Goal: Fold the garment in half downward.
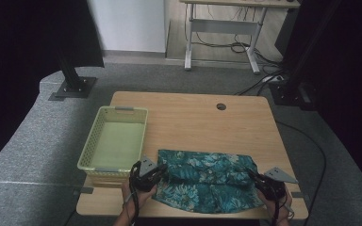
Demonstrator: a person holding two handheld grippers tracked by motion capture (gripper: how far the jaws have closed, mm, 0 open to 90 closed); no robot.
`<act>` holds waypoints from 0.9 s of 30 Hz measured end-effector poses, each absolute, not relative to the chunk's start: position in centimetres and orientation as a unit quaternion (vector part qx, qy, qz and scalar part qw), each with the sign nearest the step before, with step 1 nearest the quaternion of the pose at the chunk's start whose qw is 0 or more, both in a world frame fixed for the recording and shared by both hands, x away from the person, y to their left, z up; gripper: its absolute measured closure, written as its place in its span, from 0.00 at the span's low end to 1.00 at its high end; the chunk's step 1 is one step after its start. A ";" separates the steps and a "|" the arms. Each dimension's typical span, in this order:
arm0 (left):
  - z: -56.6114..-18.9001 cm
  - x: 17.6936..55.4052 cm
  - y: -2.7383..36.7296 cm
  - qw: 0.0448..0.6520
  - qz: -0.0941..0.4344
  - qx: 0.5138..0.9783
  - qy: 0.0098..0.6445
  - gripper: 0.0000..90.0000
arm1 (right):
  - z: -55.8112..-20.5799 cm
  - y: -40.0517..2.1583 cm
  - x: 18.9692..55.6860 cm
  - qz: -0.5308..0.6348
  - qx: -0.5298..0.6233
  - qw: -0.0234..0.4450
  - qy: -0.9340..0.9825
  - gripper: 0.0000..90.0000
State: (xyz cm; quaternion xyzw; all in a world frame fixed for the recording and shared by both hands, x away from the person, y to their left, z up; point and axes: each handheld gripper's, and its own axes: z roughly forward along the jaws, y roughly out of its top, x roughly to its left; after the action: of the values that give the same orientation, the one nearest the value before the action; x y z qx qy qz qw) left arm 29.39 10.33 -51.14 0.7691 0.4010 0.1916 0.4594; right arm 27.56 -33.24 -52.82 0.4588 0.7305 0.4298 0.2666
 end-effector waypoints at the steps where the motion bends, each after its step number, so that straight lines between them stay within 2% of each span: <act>1: -51.3 29.3 10.4 0.459 0.189 0.769 0.402 0.98 | -53.0 -33.3 27.5 0.430 0.461 0.264 0.730 0.95; 13: -54.3 29.1 10.6 0.430 0.163 0.774 0.435 0.97 | -54.8 -33.8 26.8 0.408 0.478 0.243 0.739 0.94; 27: -54.8 29.5 10.1 0.393 0.161 0.789 0.444 0.96 | -55.6 -33.4 27.3 0.364 0.490 0.235 0.757 0.92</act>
State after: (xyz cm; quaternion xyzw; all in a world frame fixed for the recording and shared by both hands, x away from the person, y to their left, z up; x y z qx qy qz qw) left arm 29.54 10.11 -54.82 0.7886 0.4442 0.1614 0.3933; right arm 27.33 -33.37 -55.56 0.4896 0.7570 0.3637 0.2346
